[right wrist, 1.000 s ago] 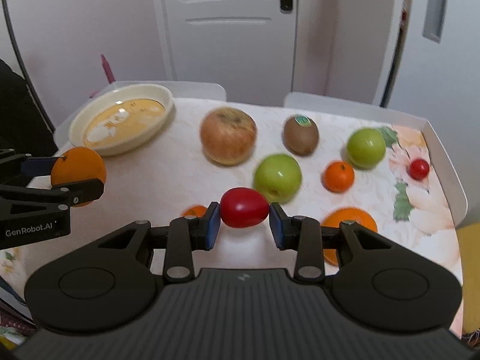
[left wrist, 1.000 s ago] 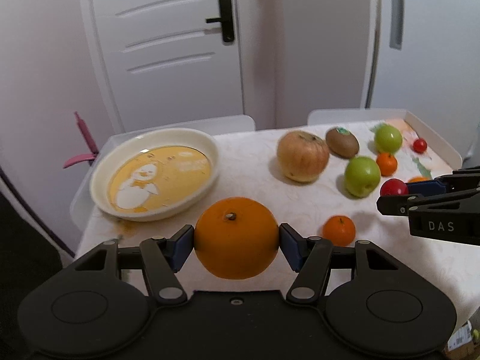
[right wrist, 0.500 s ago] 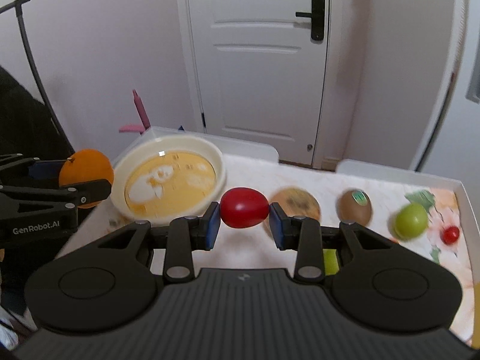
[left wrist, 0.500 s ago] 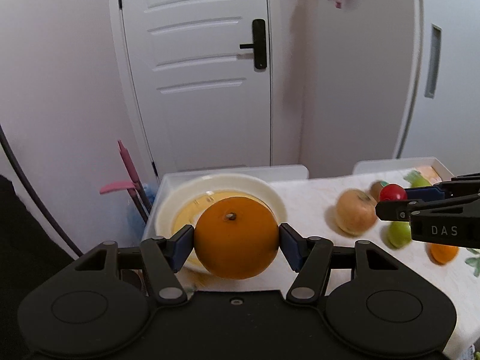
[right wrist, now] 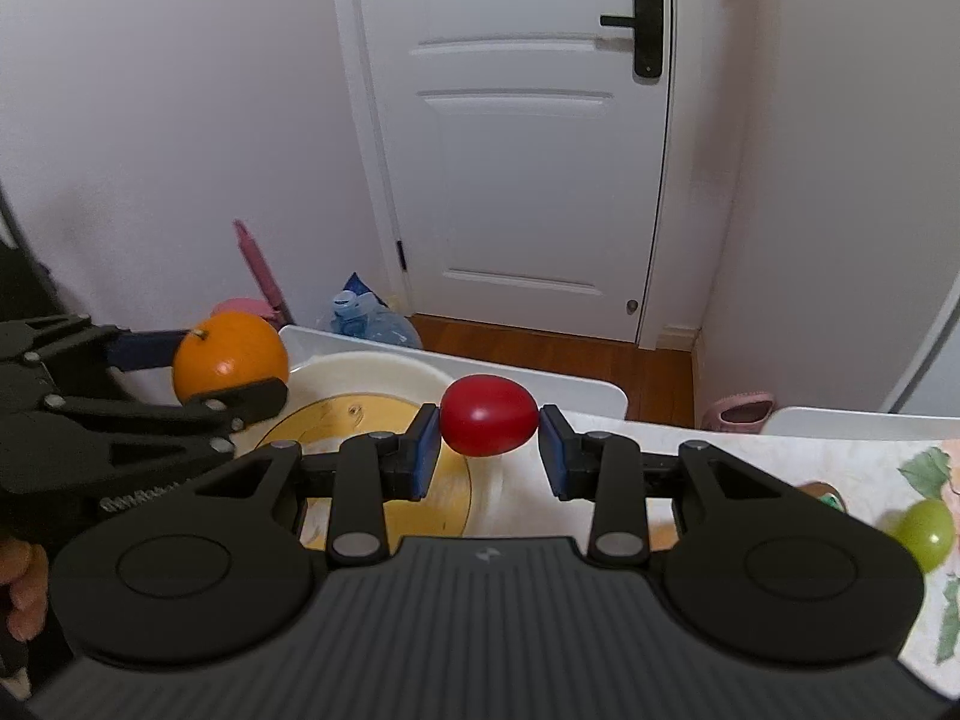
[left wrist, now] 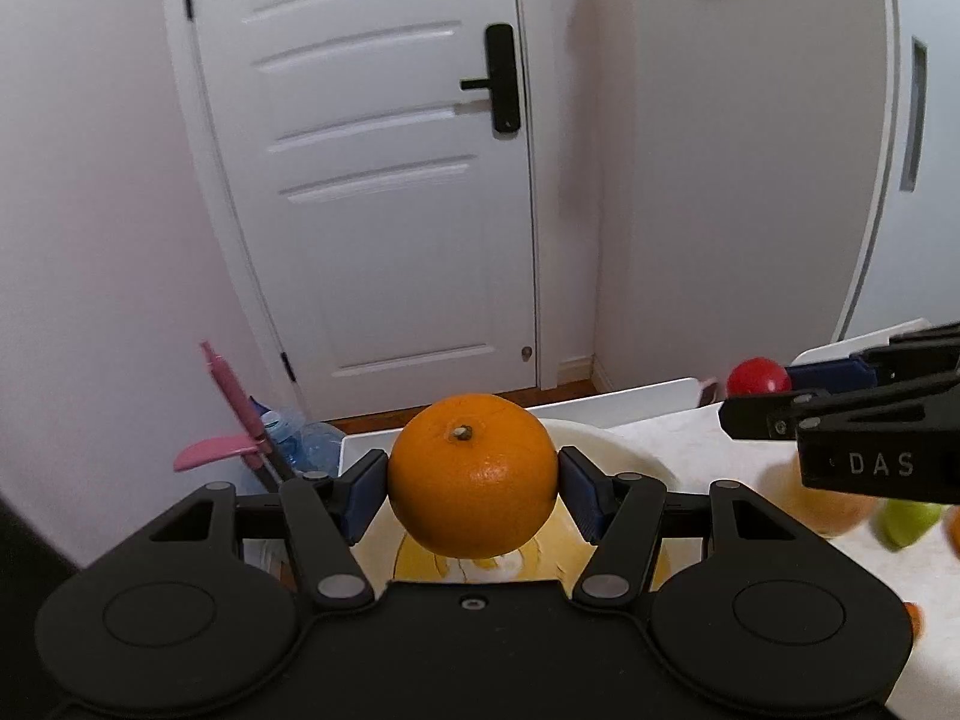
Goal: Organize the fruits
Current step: 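Carry the orange and tomato to the duck bowl and release both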
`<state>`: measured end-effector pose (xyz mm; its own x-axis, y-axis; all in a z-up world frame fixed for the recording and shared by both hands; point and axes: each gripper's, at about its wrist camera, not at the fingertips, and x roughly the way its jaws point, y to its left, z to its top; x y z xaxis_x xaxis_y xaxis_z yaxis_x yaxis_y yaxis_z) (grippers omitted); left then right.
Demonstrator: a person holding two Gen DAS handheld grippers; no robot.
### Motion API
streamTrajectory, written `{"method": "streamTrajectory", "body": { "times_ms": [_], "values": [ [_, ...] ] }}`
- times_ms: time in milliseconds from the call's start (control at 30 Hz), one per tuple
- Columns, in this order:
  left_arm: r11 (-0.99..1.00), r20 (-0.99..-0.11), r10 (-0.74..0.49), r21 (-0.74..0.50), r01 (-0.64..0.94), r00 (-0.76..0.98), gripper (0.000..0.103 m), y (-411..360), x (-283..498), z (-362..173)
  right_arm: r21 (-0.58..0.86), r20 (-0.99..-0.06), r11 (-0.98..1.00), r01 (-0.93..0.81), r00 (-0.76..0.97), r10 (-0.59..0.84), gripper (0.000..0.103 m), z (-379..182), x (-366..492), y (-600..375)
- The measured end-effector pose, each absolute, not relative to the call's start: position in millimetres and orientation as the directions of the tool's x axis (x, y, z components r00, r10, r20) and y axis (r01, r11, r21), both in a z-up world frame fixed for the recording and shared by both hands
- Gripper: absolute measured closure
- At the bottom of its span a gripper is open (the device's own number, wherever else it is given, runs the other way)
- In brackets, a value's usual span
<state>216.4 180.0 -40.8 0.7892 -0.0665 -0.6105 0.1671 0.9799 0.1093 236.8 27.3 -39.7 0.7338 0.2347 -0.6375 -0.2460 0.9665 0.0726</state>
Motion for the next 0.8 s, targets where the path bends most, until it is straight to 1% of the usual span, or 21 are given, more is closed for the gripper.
{"method": "streamTrajectory", "body": {
  "times_ms": [333,600,667,700,733,800],
  "values": [
    [0.962,-0.684,-0.099,0.122,0.246,0.723,0.037,180,269,-96,0.060,-0.683,0.979,-0.194,0.707,0.183,0.053,-69,276,36],
    [0.951,-0.710,-0.107,0.132,0.281,0.696,0.036,174,283,-114,0.066,-0.699,0.983,-0.170,0.695,0.168,0.053,-74,282,35],
    [0.946,-0.699,-0.120,0.135,0.295,0.705,0.020,175,279,-112,0.072,-0.698,0.983,-0.166,0.696,0.168,0.053,-71,281,34],
    [0.944,-0.688,-0.123,0.142,0.299,0.715,0.007,176,277,-109,0.073,-0.699,0.983,-0.168,0.695,0.171,0.053,-70,282,32],
    [0.942,-0.676,-0.122,0.153,0.300,0.727,0.003,176,273,-106,0.073,-0.698,0.983,-0.169,0.695,0.171,0.053,-69,282,31],
    [0.940,-0.670,-0.127,0.154,0.304,0.731,0.003,178,267,-101,0.073,-0.698,0.981,-0.179,0.693,0.178,0.053,-67,281,30]
  ]
}}
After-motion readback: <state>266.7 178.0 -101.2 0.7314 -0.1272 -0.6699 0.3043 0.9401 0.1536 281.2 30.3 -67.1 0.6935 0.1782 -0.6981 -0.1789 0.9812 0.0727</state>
